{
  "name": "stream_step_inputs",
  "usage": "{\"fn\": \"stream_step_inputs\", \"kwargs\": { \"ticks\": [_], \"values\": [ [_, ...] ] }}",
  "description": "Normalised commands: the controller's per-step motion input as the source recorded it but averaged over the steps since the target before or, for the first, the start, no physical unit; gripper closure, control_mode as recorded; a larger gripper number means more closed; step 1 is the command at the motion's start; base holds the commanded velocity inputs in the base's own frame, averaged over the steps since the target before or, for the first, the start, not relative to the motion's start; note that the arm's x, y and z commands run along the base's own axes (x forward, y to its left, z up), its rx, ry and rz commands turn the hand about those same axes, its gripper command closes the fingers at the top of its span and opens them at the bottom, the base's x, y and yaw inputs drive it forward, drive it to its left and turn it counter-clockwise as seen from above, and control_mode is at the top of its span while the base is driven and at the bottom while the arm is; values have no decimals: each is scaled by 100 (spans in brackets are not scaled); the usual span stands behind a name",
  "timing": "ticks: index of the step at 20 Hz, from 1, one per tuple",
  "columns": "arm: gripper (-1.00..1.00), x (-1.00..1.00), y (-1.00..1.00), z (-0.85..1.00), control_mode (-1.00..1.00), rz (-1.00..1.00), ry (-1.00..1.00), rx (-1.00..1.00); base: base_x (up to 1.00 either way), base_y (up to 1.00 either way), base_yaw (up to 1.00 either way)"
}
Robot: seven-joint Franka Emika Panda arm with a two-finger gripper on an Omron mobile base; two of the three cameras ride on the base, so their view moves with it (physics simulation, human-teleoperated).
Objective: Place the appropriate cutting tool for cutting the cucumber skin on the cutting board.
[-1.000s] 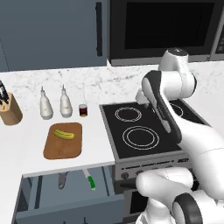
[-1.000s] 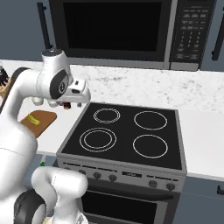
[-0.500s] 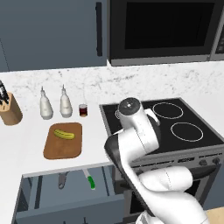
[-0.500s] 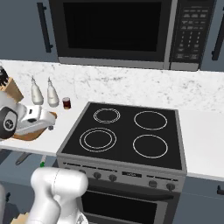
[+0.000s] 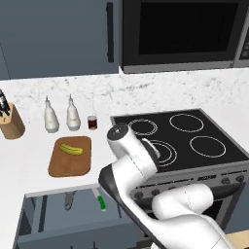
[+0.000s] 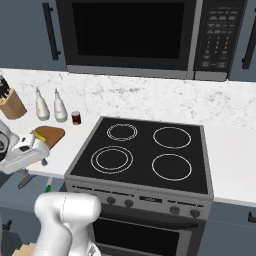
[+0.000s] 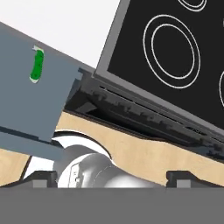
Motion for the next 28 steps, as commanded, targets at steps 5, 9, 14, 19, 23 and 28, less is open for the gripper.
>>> {"fn": "stream_step_inputs", "kwargs": {
  "ticks": [5,9,14,19,23,28],
  "values": [
    [-100,0,94,-33,-100,0,43,0,0,0,0],
    [-100,-9,63,-39,-100,-7,18,2,0,0,0],
    [-100,-6,39,-41,-100,-29,7,8,0,0,0],
    [-100,-11,10,-36,-100,-35,-20,26,0,0,0],
    [-100,-2,3,-43,-100,-31,-27,22,0,0,0],
    [-100,2,6,-50,-100,-26,-13,7,0,0,0]
  ]
}}
